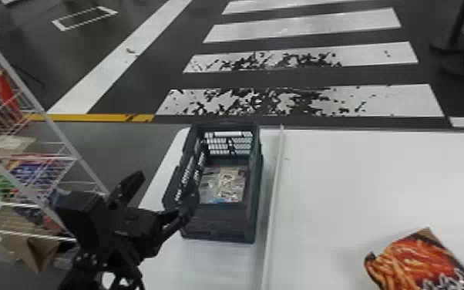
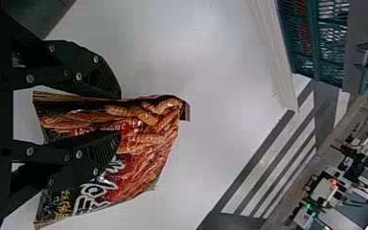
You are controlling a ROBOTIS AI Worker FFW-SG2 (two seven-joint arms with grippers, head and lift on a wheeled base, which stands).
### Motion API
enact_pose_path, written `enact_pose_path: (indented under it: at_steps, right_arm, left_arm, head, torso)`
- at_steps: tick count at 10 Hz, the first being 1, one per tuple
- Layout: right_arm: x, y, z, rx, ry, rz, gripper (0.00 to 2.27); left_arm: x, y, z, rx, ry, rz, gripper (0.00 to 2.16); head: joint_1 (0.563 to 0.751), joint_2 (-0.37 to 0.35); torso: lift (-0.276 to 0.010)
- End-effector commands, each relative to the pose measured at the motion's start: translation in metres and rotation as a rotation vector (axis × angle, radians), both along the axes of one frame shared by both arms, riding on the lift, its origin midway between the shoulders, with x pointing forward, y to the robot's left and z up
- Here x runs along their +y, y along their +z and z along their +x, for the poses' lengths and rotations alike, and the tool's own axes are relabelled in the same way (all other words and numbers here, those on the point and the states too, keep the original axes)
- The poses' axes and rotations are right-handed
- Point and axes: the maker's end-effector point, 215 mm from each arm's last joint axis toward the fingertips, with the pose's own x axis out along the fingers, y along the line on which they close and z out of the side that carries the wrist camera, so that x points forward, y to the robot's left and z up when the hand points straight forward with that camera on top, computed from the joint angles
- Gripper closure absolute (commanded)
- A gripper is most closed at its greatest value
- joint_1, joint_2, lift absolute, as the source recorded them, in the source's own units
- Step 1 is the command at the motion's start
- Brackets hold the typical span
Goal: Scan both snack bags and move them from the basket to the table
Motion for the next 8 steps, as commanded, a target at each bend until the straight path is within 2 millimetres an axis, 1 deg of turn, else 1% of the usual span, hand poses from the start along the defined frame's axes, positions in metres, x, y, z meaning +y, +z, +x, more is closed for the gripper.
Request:
enact_pose_path:
  at_steps: [1,3,5,7,8]
  right_arm:
    - [0.007,0.019,0.008,-0.062,0.008,0.035,2.25]
    - [0.005,0.042,0.020,-0.099,-0.028,0.130,2.25]
    - [-0.009,0.075,0.041,-0.112,-0.113,0.280,2.25]
    - [-0.018,0.110,0.060,-0.117,-0.194,0.477,2.25]
    - [-0.025,0.120,0.066,-0.093,-0.237,0.595,2.25]
  left_arm:
    - [-0.001,-0.002,0.000,0.004,-0.002,-0.010,0.03]
    - [-0.002,-0.002,0.001,0.005,-0.007,-0.012,0.03]
    - [-0.003,-0.003,0.000,0.005,-0.009,-0.016,0.03]
    - [-0.010,-0.003,0.001,0.004,-0.018,-0.027,0.03]
    - [-0.011,-0.002,0.001,0.002,-0.019,-0.028,0.03]
  head:
    - [0.695,0.282]
    - [0.695,0.286]
    - [0.695,0.279]
    - [0.695,0.249]
    - [0.695,0.232]
  torso:
    - [-0.098]
    - [-0.098]
    - [-0.098]
    - [-0.098]
    - [-0.098]
